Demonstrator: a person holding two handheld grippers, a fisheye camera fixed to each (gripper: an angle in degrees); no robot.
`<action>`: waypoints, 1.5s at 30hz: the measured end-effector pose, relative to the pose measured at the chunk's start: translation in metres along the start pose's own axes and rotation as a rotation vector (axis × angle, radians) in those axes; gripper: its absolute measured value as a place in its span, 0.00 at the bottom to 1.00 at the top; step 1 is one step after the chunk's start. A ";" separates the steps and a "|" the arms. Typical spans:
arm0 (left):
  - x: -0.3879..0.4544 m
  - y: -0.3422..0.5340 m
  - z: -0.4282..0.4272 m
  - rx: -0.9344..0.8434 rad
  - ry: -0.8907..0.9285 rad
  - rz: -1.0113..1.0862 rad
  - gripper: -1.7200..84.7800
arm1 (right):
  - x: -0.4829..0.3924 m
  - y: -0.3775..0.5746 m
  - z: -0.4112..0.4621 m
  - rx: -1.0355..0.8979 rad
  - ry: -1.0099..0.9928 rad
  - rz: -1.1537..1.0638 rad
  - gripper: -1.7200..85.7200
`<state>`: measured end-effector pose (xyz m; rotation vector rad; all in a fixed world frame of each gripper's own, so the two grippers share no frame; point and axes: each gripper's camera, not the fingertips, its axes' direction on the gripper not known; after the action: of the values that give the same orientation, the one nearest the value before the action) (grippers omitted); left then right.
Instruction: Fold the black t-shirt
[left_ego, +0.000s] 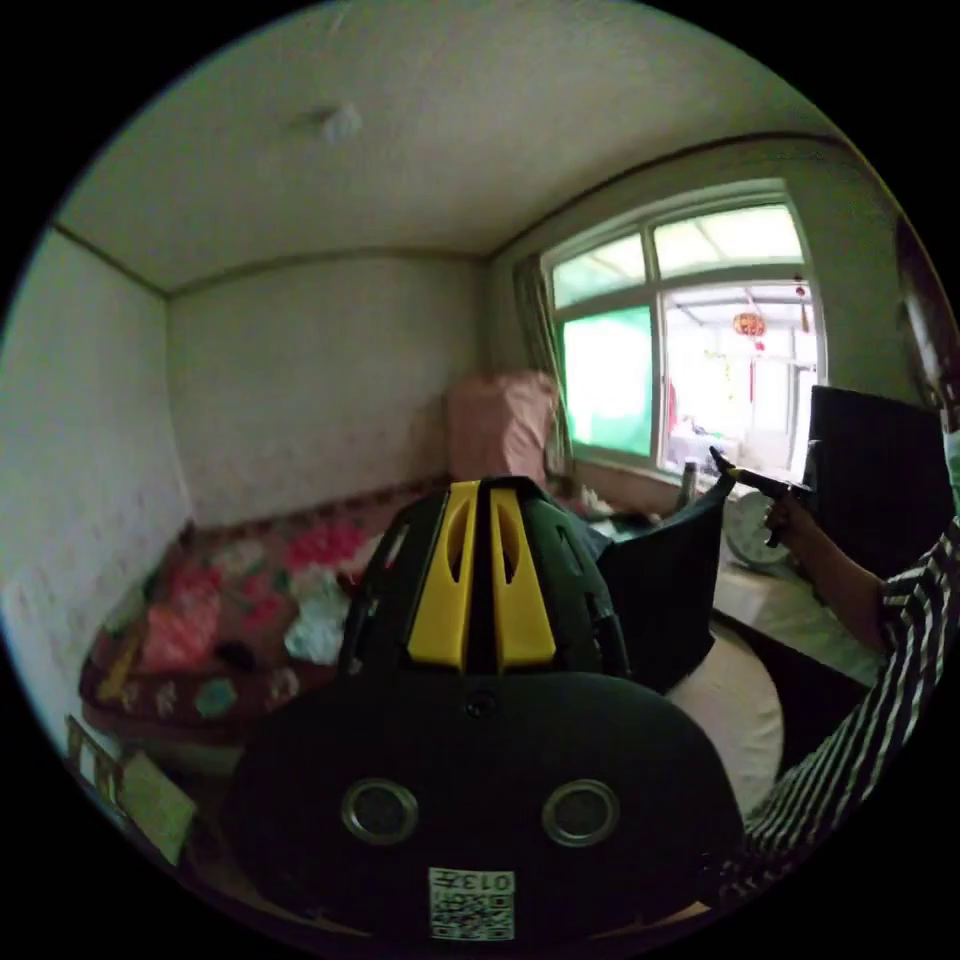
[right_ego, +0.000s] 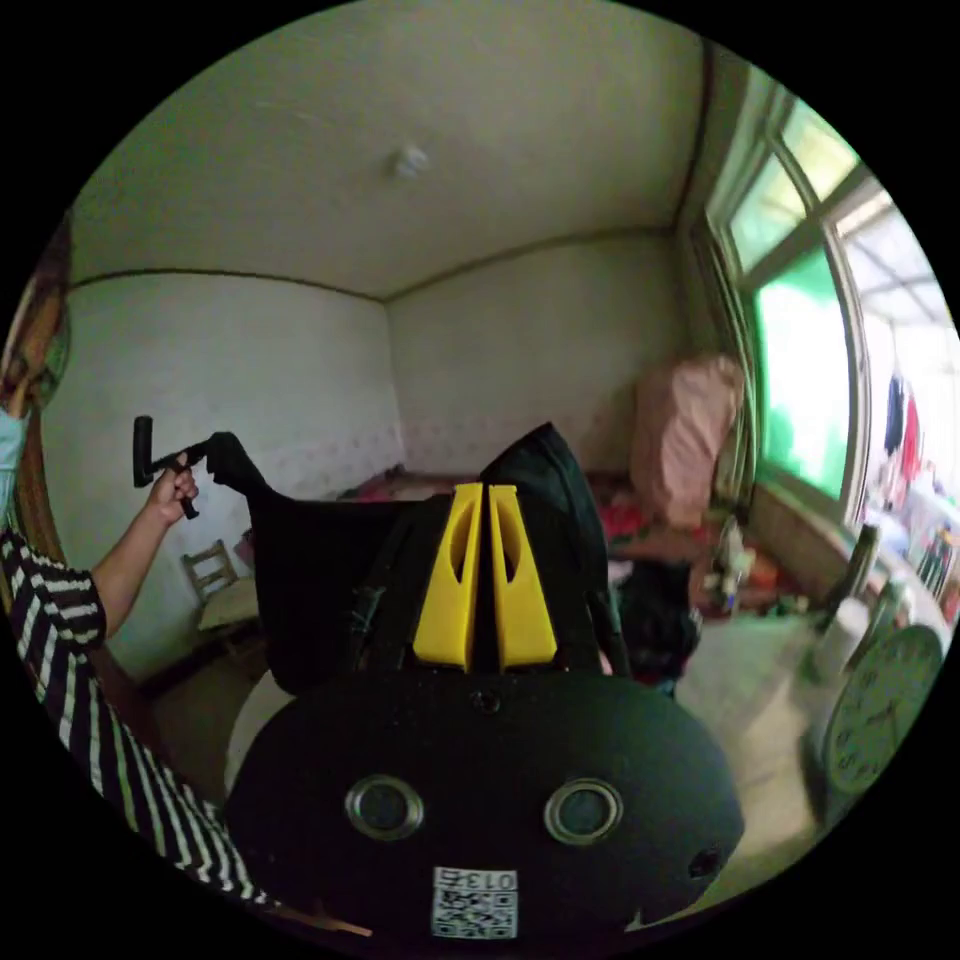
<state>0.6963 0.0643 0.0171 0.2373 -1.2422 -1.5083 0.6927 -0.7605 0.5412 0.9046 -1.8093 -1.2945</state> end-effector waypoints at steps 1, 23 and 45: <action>0.003 -0.008 -0.014 0.050 -0.016 0.031 0.03 | -0.012 -0.015 -0.021 0.104 0.023 -0.066 0.02; 0.030 0.444 0.093 -1.108 0.303 -0.194 0.03 | 0.024 0.395 0.046 -0.860 0.099 0.636 0.03; -0.020 0.632 0.055 -1.288 0.428 -0.357 0.08 | -0.049 0.491 0.039 -1.094 0.052 0.443 0.03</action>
<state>1.0445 0.2158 0.5251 -0.0965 0.2491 -2.1216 0.6192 -0.5784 0.9960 -0.0669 -0.8997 -1.6098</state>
